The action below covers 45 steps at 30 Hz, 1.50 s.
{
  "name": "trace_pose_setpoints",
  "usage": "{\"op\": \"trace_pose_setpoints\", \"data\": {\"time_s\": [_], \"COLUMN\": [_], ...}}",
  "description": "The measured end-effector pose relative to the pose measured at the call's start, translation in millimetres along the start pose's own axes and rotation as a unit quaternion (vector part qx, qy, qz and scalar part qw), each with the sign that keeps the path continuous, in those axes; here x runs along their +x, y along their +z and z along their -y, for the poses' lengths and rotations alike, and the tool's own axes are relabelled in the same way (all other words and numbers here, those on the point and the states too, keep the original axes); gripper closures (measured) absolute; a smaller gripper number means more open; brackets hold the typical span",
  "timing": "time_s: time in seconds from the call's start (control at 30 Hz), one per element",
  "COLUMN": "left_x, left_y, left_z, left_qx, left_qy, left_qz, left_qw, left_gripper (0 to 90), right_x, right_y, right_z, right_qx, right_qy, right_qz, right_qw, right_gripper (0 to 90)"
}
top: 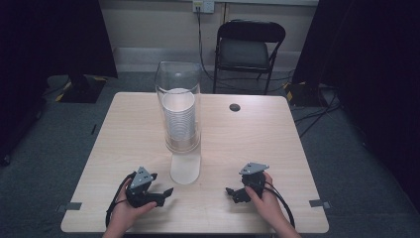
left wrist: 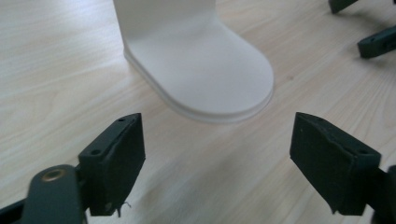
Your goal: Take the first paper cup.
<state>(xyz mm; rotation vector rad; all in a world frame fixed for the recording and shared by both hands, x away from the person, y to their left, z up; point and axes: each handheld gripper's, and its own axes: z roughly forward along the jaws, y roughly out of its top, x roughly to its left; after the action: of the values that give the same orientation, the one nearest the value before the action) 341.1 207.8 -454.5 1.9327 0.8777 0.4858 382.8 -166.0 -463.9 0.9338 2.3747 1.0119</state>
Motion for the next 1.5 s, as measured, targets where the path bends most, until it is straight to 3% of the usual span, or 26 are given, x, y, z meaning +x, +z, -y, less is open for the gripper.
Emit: {"op": "trace_pose_setpoints", "data": {"time_s": [0.3, 0.73, 0.93, 1.03, 1.2, 1.5], "left_x": [0.5, 1.2, -1.5, -4.2, -8.4, -11.3], "left_y": [0.5, 10.5, 17.9, 20.8, 21.3, 28.8], "left_z": [-21.9, -60.8, -71.6, -76.5, -87.8, -90.3], "left_qx": [-0.038, -0.069, -0.1, -0.103, -0.127, -0.164], "left_qy": [-0.017, -0.016, -0.018, -0.014, -0.002, 0.001], "left_qz": [0.002, -0.014, -0.02, -0.023, -0.027, -0.044], "left_qw": [0.9991, 0.9974, 0.9946, 0.9943, 0.9915, 0.9854], "left_gripper": [16.8, 18.2, 19.4, 19.5, 21.0, 24.0], "right_x": [0.0, 0.0, 0.0, 0.0, 0.0, 0.0], "right_y": [0.0, 0.0, 0.0, 0.0, 0.0, 0.0], "right_z": [0.0, 0.0, 0.0, 0.0, 0.0, 0.0], "right_qx": [0.0, 0.0, 0.0, 0.0, 0.0, 0.0], "right_qy": [0.0, 0.0, 0.0, 0.0, 0.0, 0.0], "right_qz": [0.0, 0.0, 0.0, 0.0, 0.0, 0.0], "right_qw": [1.0, 1.0, 1.0, 1.0, 1.0, 1.0], "right_gripper": [0.0, 0.0, 0.0, 0.0, 0.0, 0.0]}}
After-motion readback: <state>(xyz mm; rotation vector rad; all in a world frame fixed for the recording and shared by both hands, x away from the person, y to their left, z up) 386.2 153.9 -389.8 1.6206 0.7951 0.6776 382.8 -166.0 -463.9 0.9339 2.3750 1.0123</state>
